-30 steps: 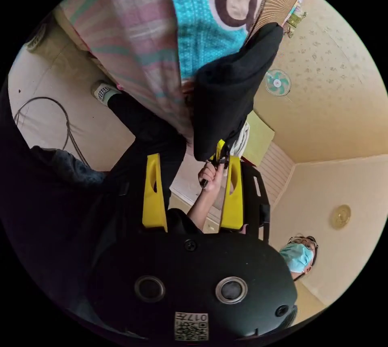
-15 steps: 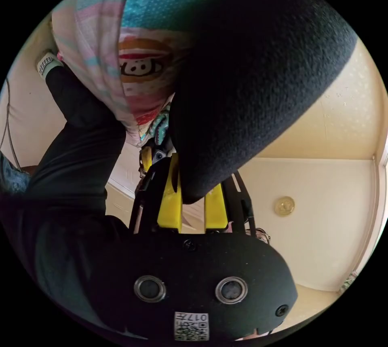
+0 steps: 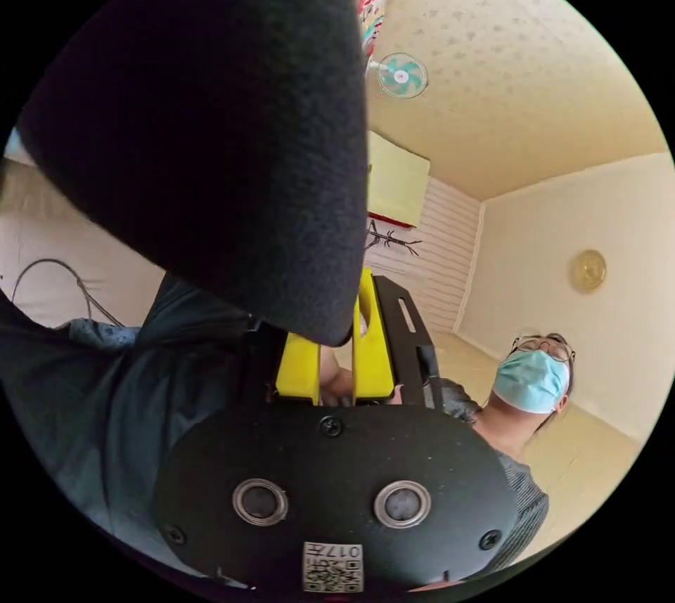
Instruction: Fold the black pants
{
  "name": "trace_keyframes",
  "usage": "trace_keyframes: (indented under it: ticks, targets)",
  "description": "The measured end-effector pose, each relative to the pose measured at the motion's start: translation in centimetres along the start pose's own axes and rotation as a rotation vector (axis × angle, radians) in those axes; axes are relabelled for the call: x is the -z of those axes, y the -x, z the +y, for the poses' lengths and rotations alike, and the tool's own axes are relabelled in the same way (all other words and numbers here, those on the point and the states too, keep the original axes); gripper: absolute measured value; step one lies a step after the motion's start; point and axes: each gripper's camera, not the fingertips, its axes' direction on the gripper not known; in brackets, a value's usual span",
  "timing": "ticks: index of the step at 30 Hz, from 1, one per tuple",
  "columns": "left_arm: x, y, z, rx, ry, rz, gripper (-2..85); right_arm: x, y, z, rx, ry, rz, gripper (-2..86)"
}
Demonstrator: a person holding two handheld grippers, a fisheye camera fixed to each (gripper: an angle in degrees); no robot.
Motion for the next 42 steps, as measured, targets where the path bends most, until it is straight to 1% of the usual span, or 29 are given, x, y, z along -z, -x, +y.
trace_keyframes:
  ticks: [1, 3, 6, 8, 10, 11, 12, 13, 14, 16, 17, 19, 20, 21, 22, 23, 24, 25, 26, 27, 29, 30, 32, 34, 35, 37, 38, 40, 42]
  targets:
    - [0.2, -1.2, 0.6, -0.049, -0.011, -0.025, 7.1, -1.4, 1.8, -0.8, 0.065, 0.039, 0.02, 24.2]
    - [1.2, -5.6, 3.2, -0.254, -0.063, -0.083, 9.0, -4.1, 4.4, -2.6, 0.16, 0.114, 0.033, 23.0]
    - [3.3, -9.4, 6.1, -0.464, -0.093, -0.083, 11.8, -9.8, 8.7, -6.8, 0.334, 0.241, 0.004, 21.3]
    - [5.1, -10.4, 8.2, -0.528, -0.132, -0.074, 12.4, -14.1, 11.4, -10.4, 0.448, 0.317, -0.049, 20.5]
    - [7.0, -10.7, 10.7, -0.545, -0.202, -0.115, 12.4, -21.0, 14.8, -16.0, 0.579, 0.414, -0.132, 19.4]
    - [8.1, -10.5, 12.4, -0.527, -0.252, -0.162, 12.2, -22.8, 15.7, -17.3, 0.612, 0.43, -0.15, 19.2]
    - [9.2, -10.1, 13.9, -0.487, -0.302, -0.205, 11.8, -26.9, 17.4, -19.9, 0.679, 0.453, -0.179, 18.7]
    - [9.7, -9.9, 14.7, -0.469, -0.329, -0.218, 11.7, -30.9, 18.8, -22.2, 0.736, 0.465, -0.196, 18.3]
    - [10.6, -9.4, 16.4, -0.441, -0.387, -0.224, 11.5, -33.0, 19.2, -23.4, 0.75, 0.467, -0.204, 18.1]
    - [11.8, -8.7, 18.8, -0.405, -0.482, -0.207, 11.3, -41.2, 18.5, -28.2, 0.681, 0.47, -0.231, 17.2]
    - [12.3, -8.1, 20.2, -0.387, -0.543, -0.188, 10.9, -43.3, 17.6, -29.5, 0.648, 0.475, -0.236, 17.0]
    - [12.7, -7.5, 22.0, -0.362, -0.62, -0.168, 10.3, -50.3, 11.1, -33.7, 0.442, 0.461, -0.253, 16.1]
    - [12.7, -7.2, 22.9, -0.354, -0.657, -0.162, 10.1, -51.8, 8.8, -34.4, 0.375, 0.461, -0.257, 15.9]
    - [12.5, -7.0, 23.5, -0.347, -0.682, -0.164, 10.0, -54.4, 3.0, -35.3, 0.201, 0.477, -0.244, 15.4]
    - [12.3, -6.9, 23.7, -0.342, -0.689, -0.168, 10.0, -55.6, -3.2, -34.9, -0.009, 0.477, -0.176, 14.9]
    - [11.8, -6.7, 23.9, -0.329, -0.699, -0.179, 10.0, -55.6, -6.0, -34.1, -0.102, 0.469, -0.122, 14.7]
    - [11.3, -6.6, 24.1, -0.317, -0.708, -0.194, 10.0, -54.7, -10.5, -31.9, -0.234, 0.46, 0.01, 13.4]
    - [11.0, -6.6, 24.1, -0.311, -0.712, -0.204, 10.0, -53.4, -13.3, -29.5, -0.281, 0.472, 0.106, 11.4]
    - [10.4, -6.5, 24.1, -0.296, -0.724, -0.233, 10.0, -52.6, -14.1, -28.3, -0.27, 0.484, 0.116, 8.7]
    - [9.7, -6.2, 24.0, -0.276, -0.732, -0.274, 10.0, -51.2, -14.9, -25.9, -0.226, 0.524, 0.085, 3.3]
    - [8.7, -5.7, 23.4, -0.246, -0.725, -0.34, 9.9, -48.3, -14.7, -22.2, -0.182, 0.59, 0.024, 2.2]
    - [8.0, -5.4, 22.6, -0.236, -0.704, -0.373, 9.8, -45.5, -13.4, -19.7, -0.121, 0.616, -0.017, 1.7]
    - [6.7, -5.1, 21.0, -0.238, -0.654, -0.401, 8.8, -40.2, -10.6, -16.0, -0.027, 0.63, -0.022, 1.2]
    - [5.2, -5.2, 19.3, -0.265, -0.613, -0.422, 7.9, -32.5, -6.3, -11.4, 0.047, 0.615, 0.075, 0.7]
    - [4.0, -5.4, 18.1, -0.282, -0.594, -0.446, 6.9, -30.5, -5.2, -10.3, 0.062, 0.606, 0.105, 0.6]
    - [2.0, -6.1, 16.2, -0.319, -0.562, -0.47, 5.6, -22.7, -0.4, -6.2, 0.091, 0.552, 0.257, 0.5]
    - [0.5, -6.6, 14.8, -0.349, -0.533, -0.478, 5.1, -20.9, 0.8, -5.2, 0.097, 0.533, 0.304, 0.4]
    - [-2.0, -7.5, 12.9, -0.396, -0.489, -0.491, 4.4, -14.3, 6.2, -1.6, 0.115, 0.434, 0.513, 0.5]
    - [-5.5, -8.6, 10.6, -0.438, -0.443, -0.52, 3.2, -10.1, 10.7, 1.0, 0.127, 0.33, 0.655, 0.5]
